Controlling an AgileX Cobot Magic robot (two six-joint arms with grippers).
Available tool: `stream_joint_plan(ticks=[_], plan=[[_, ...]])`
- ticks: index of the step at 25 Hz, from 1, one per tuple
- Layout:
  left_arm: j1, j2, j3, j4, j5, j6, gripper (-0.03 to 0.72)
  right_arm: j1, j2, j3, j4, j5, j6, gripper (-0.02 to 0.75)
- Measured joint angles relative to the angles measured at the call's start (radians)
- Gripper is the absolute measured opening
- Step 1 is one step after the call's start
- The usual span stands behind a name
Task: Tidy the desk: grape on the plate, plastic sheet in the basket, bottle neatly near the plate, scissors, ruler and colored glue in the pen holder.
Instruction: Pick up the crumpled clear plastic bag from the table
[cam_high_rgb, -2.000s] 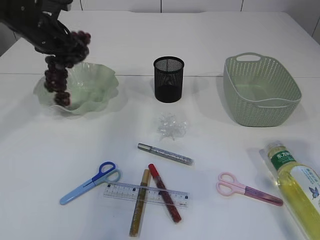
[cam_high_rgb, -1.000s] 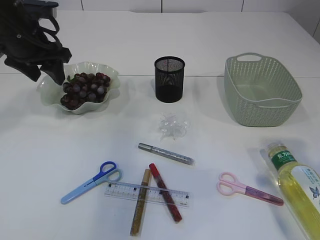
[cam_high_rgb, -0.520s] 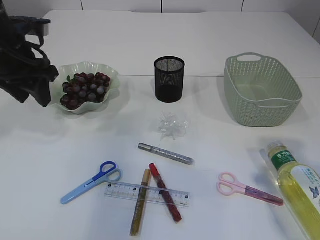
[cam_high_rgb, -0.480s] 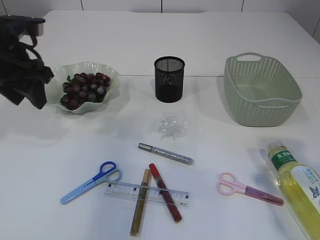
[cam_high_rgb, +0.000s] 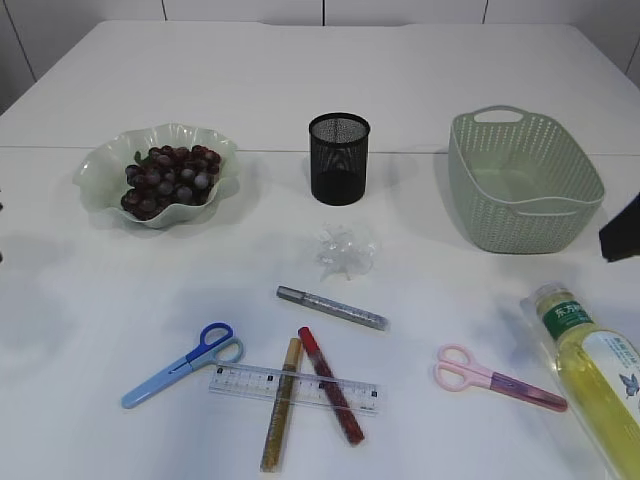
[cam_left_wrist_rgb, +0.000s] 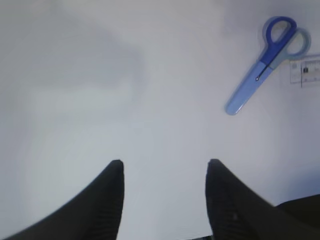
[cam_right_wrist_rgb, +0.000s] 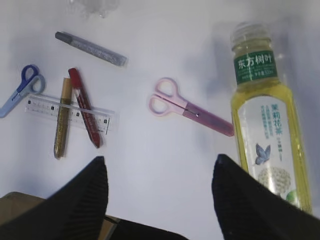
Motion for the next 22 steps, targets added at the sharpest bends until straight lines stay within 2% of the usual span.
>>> stream_joint_plan(ticks=[4,16,22], plan=[[0.000,-0.066,0.016,0.021,0.038,0.000,0.384,0.036,0.098,-0.115,-0.021,0.000,-0.009,0.511],[0.000,-0.105,0.017,-0.009,0.055,0.000,0.378,0.286,0.561,-0.629,-0.089,-0.007,-0.011,0.511],[0.000,-0.105,0.017,-0.022,0.055,0.000,0.375,0.345,0.835,-0.892,-0.092,0.021,-0.038,0.524]])
